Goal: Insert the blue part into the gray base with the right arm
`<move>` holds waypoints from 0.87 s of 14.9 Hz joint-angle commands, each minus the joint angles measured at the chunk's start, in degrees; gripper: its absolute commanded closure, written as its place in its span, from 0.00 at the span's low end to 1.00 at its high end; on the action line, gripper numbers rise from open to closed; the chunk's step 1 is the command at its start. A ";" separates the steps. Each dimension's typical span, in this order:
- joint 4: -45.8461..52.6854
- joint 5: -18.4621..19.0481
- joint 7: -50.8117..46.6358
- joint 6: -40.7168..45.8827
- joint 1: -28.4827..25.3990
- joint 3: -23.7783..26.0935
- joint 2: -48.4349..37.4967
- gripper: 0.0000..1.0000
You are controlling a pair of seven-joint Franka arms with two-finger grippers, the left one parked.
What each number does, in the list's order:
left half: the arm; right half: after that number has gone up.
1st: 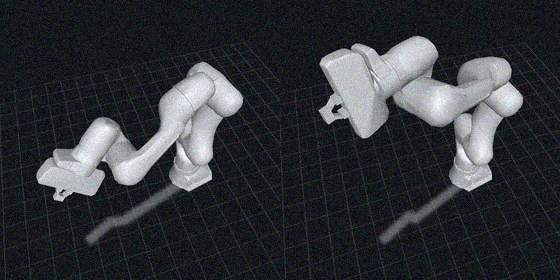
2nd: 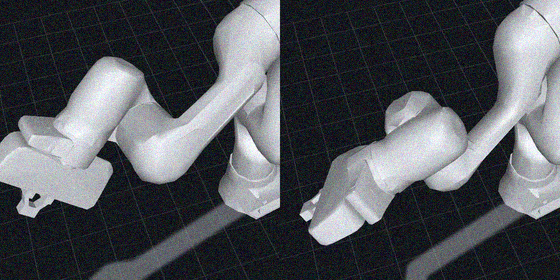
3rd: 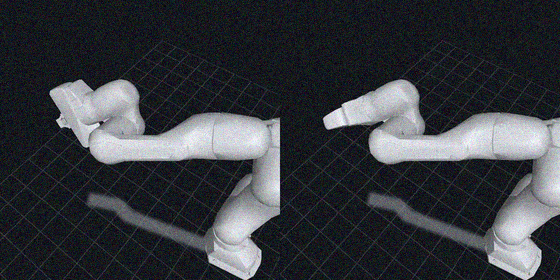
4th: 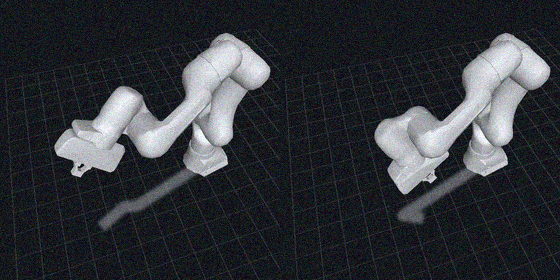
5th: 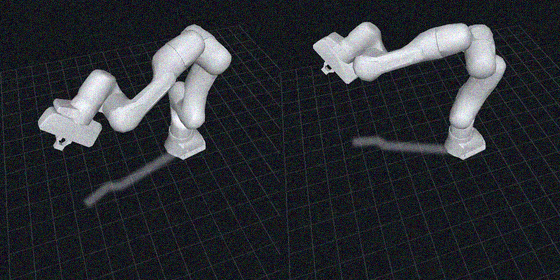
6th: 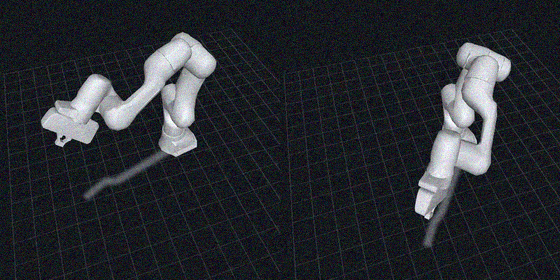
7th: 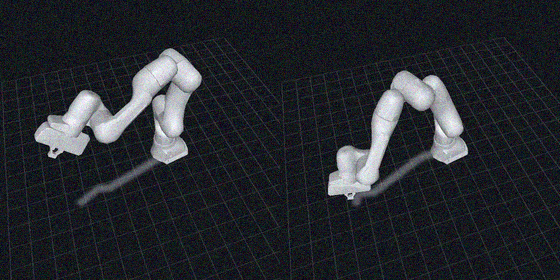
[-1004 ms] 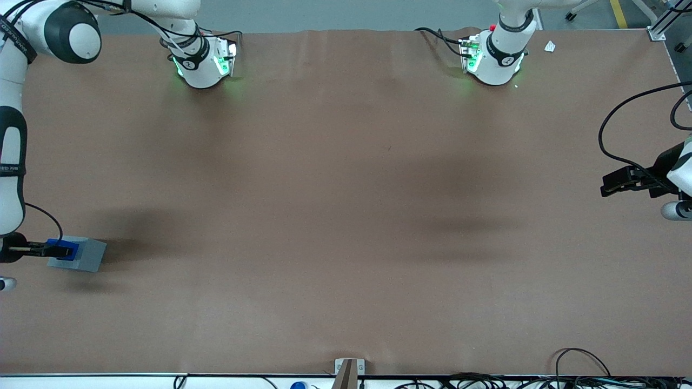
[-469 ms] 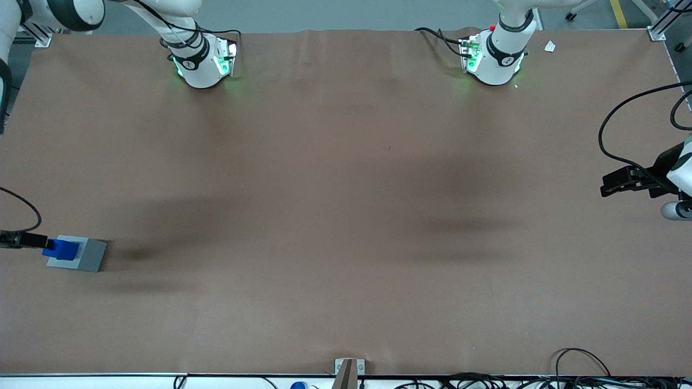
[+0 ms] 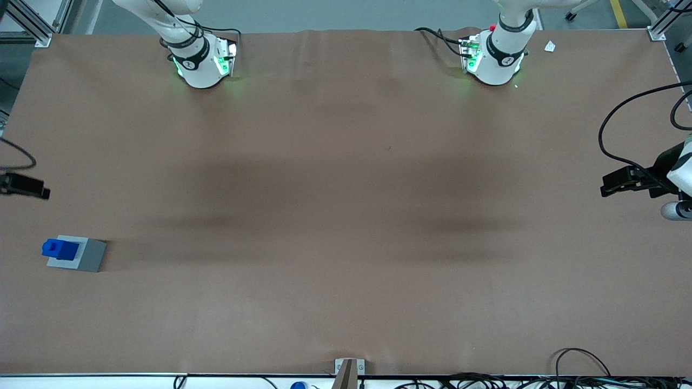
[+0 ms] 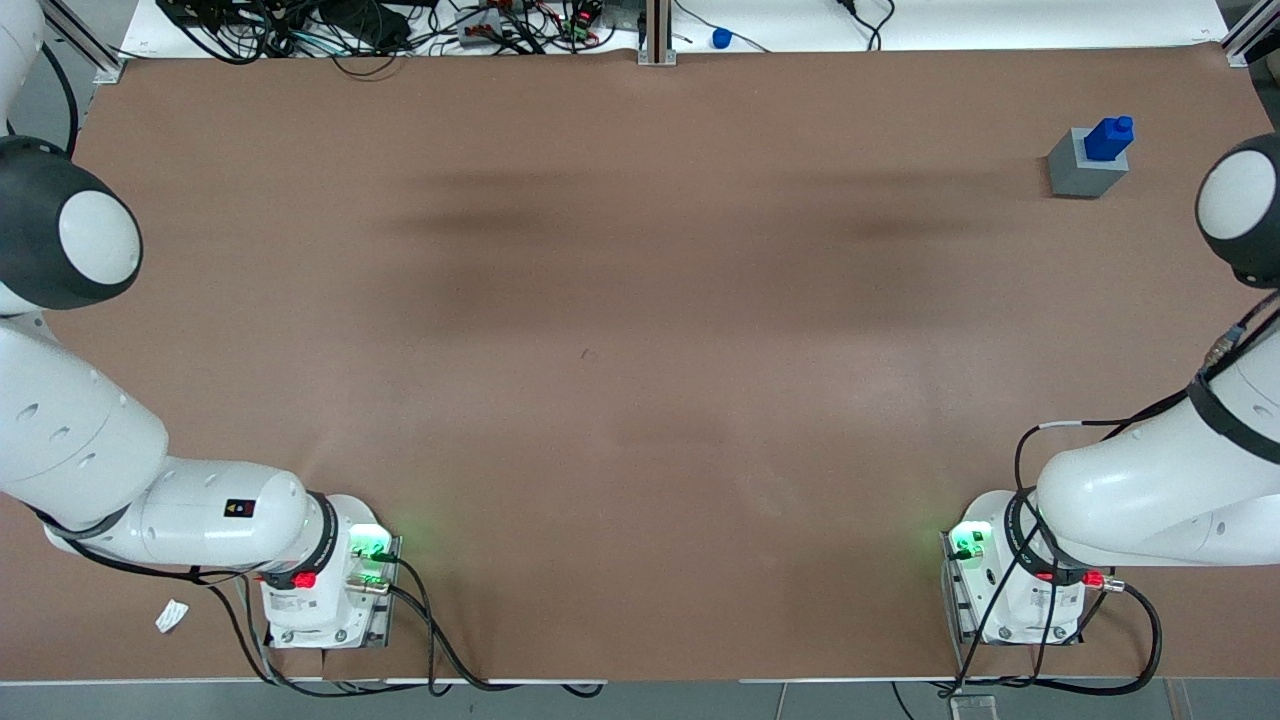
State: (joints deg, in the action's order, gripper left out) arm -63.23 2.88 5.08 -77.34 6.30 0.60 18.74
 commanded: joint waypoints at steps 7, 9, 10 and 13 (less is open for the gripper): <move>-29.32 -2.09 -5.35 -8.71 -2.17 0.90 -24.97 0.00; -28.27 -2.70 -6.83 -8.53 -2.17 0.81 -25.06 0.00; -27.83 -2.97 -7.71 -8.18 -2.17 0.90 -25.06 0.00; -26.16 -3.23 -7.72 -7.74 -2.17 0.90 -24.63 0.00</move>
State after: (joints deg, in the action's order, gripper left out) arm -89.75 0.39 -1.69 -84.96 4.32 1.68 -5.00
